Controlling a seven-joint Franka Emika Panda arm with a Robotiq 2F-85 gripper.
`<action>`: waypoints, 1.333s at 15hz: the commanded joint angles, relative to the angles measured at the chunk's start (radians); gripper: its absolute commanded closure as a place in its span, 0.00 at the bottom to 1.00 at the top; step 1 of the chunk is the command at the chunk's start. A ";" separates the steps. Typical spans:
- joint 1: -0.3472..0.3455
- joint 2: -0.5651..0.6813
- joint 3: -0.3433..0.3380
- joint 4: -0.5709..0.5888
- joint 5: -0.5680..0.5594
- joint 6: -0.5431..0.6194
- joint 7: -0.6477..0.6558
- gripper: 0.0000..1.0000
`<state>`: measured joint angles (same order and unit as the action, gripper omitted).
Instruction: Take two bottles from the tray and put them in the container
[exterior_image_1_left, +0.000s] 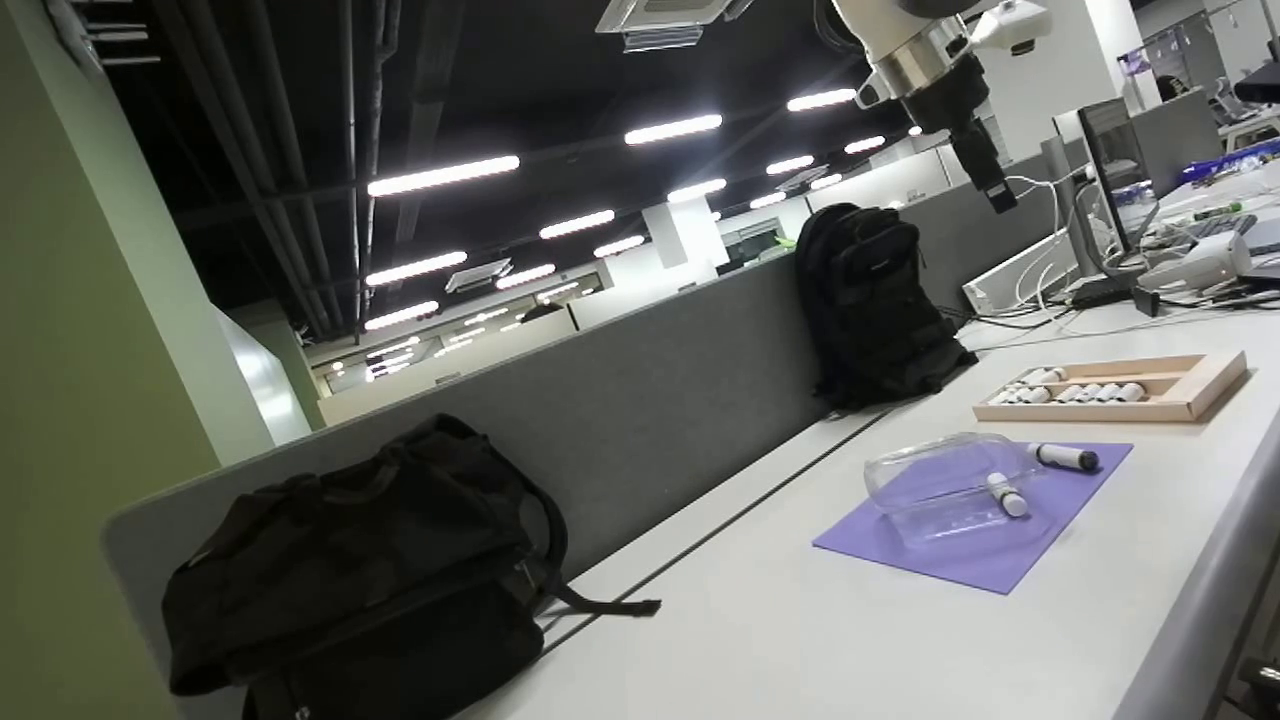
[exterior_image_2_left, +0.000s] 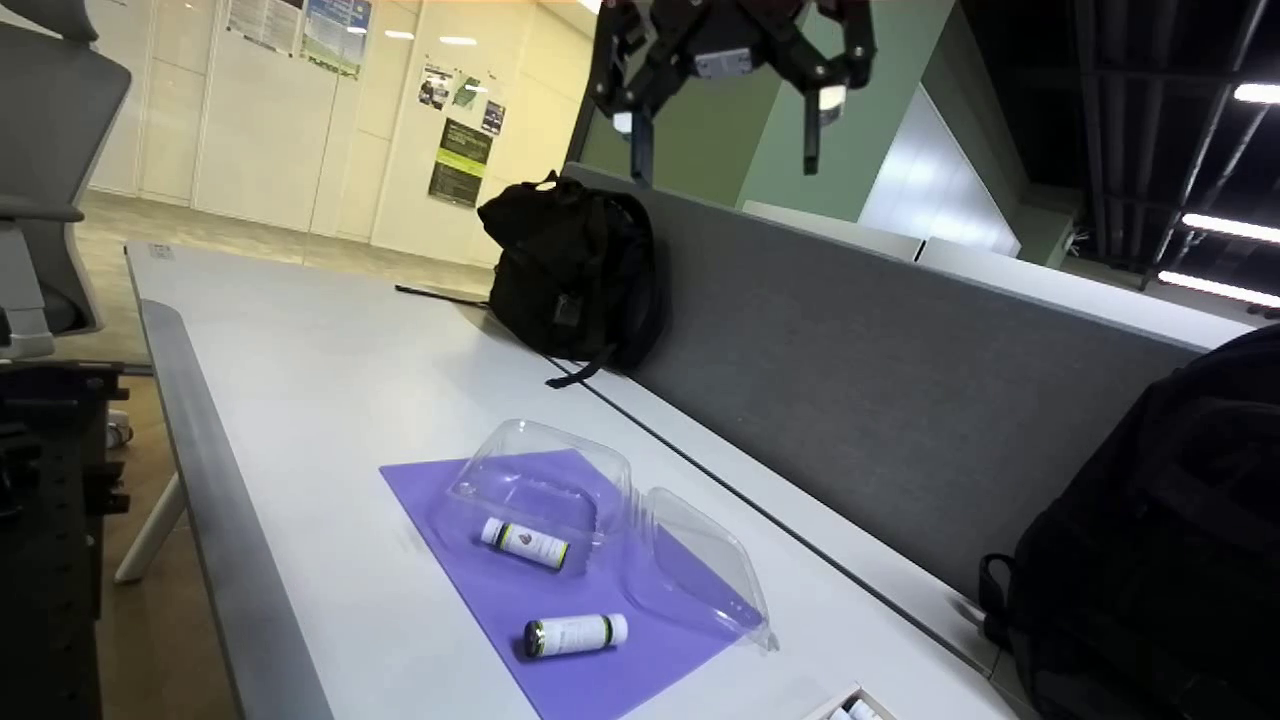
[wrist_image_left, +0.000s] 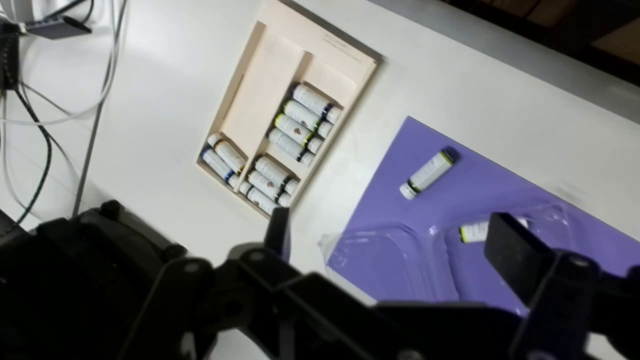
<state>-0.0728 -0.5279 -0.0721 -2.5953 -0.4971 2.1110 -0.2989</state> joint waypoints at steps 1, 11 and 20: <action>-0.012 0.012 -0.009 0.002 -0.005 0.002 -0.004 0.00; -0.018 0.037 -0.023 -0.022 -0.075 0.101 -0.046 0.00; -0.051 0.246 -0.250 -0.004 -0.098 0.416 -0.512 0.00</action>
<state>-0.1490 -0.3513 -0.2468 -2.6392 -0.7035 2.4877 -0.6402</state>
